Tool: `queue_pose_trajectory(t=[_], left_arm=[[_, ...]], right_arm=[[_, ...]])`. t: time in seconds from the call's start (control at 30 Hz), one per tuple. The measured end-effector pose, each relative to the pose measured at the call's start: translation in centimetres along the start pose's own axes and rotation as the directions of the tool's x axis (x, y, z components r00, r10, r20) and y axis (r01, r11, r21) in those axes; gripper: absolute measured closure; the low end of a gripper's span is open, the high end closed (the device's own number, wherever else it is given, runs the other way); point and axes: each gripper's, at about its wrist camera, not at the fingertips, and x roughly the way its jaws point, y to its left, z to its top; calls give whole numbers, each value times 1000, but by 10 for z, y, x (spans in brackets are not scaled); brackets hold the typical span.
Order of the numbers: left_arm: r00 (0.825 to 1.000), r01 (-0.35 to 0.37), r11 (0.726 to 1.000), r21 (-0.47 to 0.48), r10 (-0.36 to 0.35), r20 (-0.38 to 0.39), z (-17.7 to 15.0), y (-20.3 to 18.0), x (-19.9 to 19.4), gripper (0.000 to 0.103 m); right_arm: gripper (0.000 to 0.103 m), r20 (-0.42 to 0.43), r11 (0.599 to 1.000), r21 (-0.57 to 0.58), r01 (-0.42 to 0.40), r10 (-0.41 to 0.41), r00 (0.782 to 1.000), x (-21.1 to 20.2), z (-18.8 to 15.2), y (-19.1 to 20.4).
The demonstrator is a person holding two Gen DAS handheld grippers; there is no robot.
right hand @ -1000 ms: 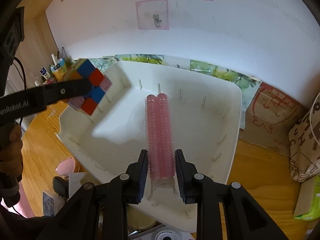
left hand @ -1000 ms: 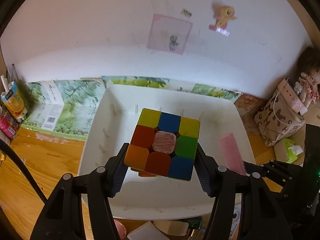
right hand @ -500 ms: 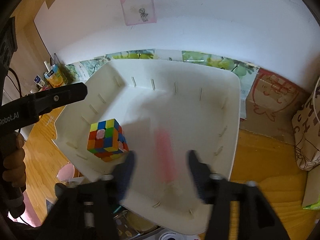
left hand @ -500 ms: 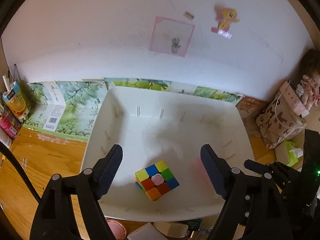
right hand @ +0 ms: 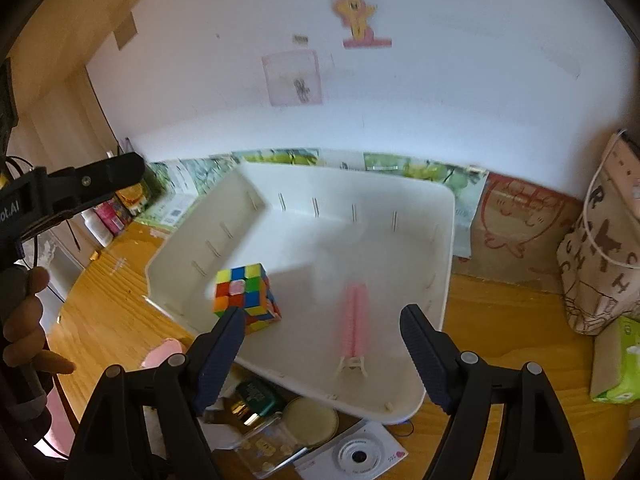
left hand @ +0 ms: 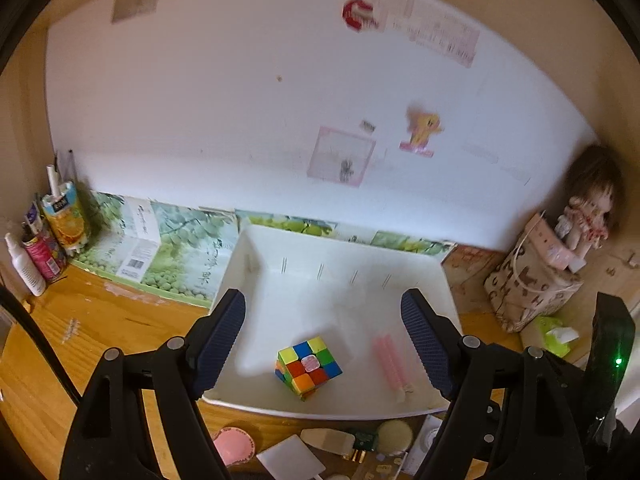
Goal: Organize rigid objects
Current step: 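Open both grippers to drop the cube and the curlers into the bin, then withdraw both tools from the bin back toward the remaining objects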
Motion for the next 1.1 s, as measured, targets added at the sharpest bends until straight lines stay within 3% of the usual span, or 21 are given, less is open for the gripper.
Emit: queue_pose_trajectory(t=[0.53, 0.87, 1.1], left_arm=[[989, -89, 995, -50, 94, 118, -29, 11, -90, 20], [989, -138, 983, -120, 142, 31, -72, 5, -107, 12], [978, -208, 961, -184, 208, -21, -101, 6, -119, 5]], right_arm=[[23, 81, 1000, 3, -9, 8, 997, -66, -33, 21], [22, 44, 998, 27, -56, 55, 998, -79, -64, 16], [22, -11, 995, 23, -94, 95, 995, -79, -89, 15]])
